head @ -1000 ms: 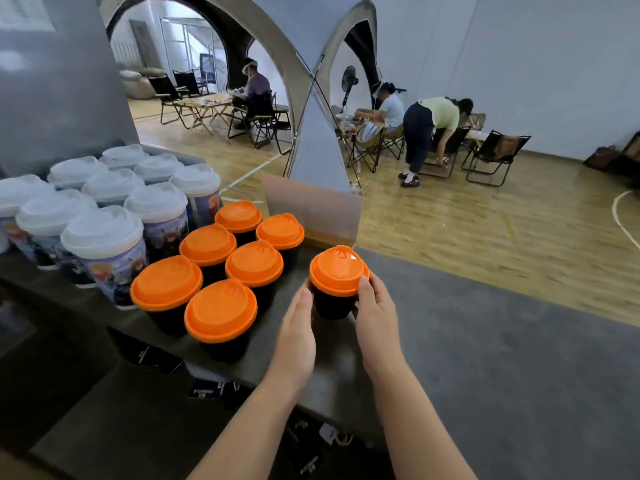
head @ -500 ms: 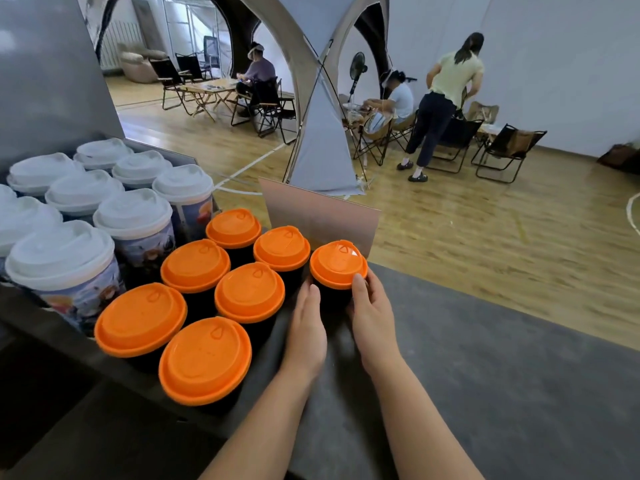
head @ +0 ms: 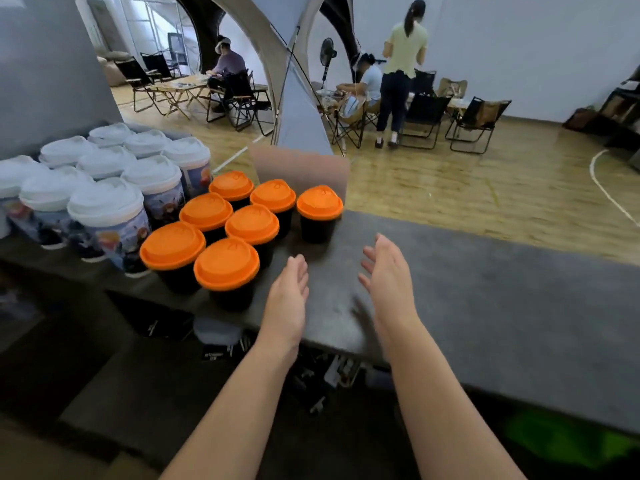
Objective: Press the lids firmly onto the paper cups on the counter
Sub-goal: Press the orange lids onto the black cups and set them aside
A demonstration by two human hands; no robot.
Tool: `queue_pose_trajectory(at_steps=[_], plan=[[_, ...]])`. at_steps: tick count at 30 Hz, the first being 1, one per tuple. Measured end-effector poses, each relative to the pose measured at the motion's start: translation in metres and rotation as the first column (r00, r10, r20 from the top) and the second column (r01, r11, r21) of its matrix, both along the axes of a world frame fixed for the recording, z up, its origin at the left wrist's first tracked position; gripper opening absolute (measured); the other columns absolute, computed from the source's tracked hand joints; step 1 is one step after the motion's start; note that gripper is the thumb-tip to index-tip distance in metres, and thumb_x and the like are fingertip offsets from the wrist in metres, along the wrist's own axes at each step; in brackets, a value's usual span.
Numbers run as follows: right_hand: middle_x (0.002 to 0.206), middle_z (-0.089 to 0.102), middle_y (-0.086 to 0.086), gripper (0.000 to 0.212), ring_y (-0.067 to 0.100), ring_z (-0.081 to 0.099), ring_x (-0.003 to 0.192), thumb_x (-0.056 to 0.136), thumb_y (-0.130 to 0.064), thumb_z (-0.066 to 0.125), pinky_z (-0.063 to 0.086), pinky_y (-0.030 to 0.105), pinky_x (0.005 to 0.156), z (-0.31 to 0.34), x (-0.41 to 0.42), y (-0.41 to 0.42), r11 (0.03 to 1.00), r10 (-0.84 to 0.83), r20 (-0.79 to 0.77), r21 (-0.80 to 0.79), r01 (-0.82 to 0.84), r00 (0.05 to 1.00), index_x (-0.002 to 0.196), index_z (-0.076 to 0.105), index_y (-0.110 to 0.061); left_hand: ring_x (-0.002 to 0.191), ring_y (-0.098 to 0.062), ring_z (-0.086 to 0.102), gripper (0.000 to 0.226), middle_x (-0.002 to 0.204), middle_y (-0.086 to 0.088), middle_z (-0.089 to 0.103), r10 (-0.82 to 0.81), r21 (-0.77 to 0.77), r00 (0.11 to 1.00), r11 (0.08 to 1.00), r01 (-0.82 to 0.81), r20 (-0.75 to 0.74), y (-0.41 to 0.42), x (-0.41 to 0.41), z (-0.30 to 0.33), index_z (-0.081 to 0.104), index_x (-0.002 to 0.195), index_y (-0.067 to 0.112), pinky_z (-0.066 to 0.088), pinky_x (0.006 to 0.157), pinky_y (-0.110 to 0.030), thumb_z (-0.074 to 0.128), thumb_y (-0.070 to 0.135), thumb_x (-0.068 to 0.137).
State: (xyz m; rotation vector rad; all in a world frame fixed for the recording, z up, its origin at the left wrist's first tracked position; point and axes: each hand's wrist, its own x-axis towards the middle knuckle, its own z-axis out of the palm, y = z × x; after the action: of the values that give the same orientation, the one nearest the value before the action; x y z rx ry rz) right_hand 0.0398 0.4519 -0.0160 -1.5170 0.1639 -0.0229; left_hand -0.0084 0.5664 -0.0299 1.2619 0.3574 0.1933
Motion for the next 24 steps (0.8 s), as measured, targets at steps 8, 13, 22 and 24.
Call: queue_pose_trajectory(at_steps=[8,13,22,24], plan=[[0.134,0.058,-0.003,0.041,0.014,0.056,0.123,0.106,-0.039,0.035,0.046,0.039,0.107,0.01,-0.123,-0.076,0.996,-0.044,-0.011,0.083,0.045,0.999,0.144,0.044,-0.028,0.144,-0.012,0.038,0.053,0.158,-0.001,0.039,-0.129,-0.036,0.991,0.991,0.131,0.042,-0.062,-0.105,-0.006,0.036,0.154,0.014,0.028,0.12,-0.03,0.022,0.04,0.109],[0.132,0.058,-0.005,0.04,0.016,0.054,0.125,0.106,-0.038,0.035,0.046,0.037,0.106,0.001,-0.178,-0.159,0.975,-0.221,-0.027,0.025,0.222,0.975,0.144,0.045,-0.029,0.143,-0.011,0.039,0.054,0.157,0.001,0.041,-0.299,-0.087,0.954,0.95,0.299,0.022,-0.138,-0.132,-0.012,0.037,0.153,0.015,0.03,0.118,-0.028,0.022,0.042,0.109],[0.142,0.054,0.006,0.041,0.02,0.053,0.129,0.108,-0.033,0.034,0.043,0.041,0.11,0.012,-0.257,-0.347,0.775,-0.629,-0.015,0.064,0.628,0.777,0.146,0.044,-0.023,0.144,-0.012,0.038,0.053,0.157,0.002,0.041,-0.664,-0.08,0.747,0.743,0.664,0.039,-0.328,-0.137,0.012,0.036,0.154,0.016,0.026,0.121,-0.032,0.021,0.041,0.109],[0.14,0.055,0.005,0.04,0.02,0.055,0.126,0.108,-0.032,0.034,0.044,0.039,0.108,0.011,-0.267,-0.386,0.725,-0.684,-0.018,0.088,0.683,0.729,0.144,0.046,-0.023,0.145,-0.013,0.037,0.053,0.157,0.001,0.041,-0.714,-0.071,0.699,0.695,0.715,0.05,-0.371,-0.136,0.017,0.036,0.153,0.016,0.025,0.122,-0.032,0.021,0.04,0.109]])
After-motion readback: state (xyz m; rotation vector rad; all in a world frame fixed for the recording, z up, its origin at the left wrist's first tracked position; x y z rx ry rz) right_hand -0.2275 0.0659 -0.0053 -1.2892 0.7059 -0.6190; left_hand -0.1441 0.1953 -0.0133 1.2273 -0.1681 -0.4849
